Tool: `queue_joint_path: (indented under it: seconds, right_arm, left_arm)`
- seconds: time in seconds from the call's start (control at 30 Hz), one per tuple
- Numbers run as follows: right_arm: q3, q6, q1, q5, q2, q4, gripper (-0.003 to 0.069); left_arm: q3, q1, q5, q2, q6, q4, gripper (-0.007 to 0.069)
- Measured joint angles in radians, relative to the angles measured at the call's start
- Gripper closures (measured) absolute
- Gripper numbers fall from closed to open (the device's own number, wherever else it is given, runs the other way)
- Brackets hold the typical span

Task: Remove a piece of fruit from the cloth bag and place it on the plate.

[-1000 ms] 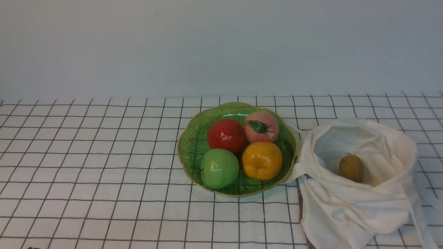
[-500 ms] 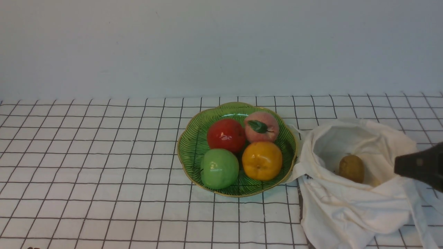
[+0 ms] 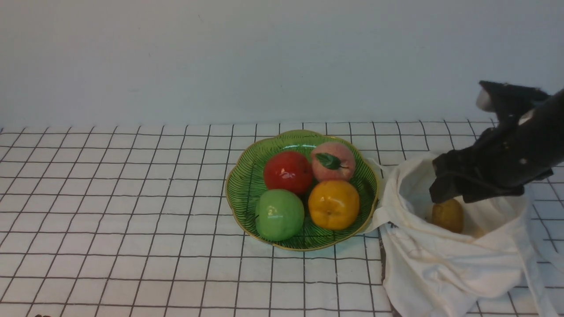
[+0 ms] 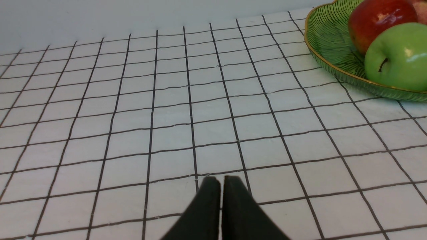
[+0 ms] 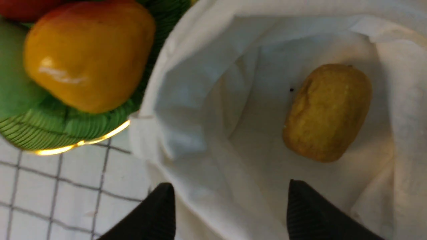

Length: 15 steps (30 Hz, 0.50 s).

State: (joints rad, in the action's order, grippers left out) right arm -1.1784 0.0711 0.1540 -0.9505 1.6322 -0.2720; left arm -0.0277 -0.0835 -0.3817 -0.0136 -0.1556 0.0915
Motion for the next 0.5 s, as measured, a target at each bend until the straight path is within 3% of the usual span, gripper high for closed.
queue_joint_path:
  seconds: [0.1,0.2,0.5]
  right_arm:
    - [-0.040,-0.153,0.010,0.033,0.091,0.122,0.0162]
    - [-0.049,-0.245,0.010,0.069,0.152,0.187,0.0138]
    - [-0.049,-0.301,0.010,0.105,0.271,0.217,0.0132]
  left_arm:
    - [0.000,0.000,0.000,0.000,0.000,0.000,0.0632]
    - [0.000,0.000,0.000,0.000,0.000,0.000,0.0632]
    - [0.000,0.000,0.000,0.000,0.000,0.000,0.0632]
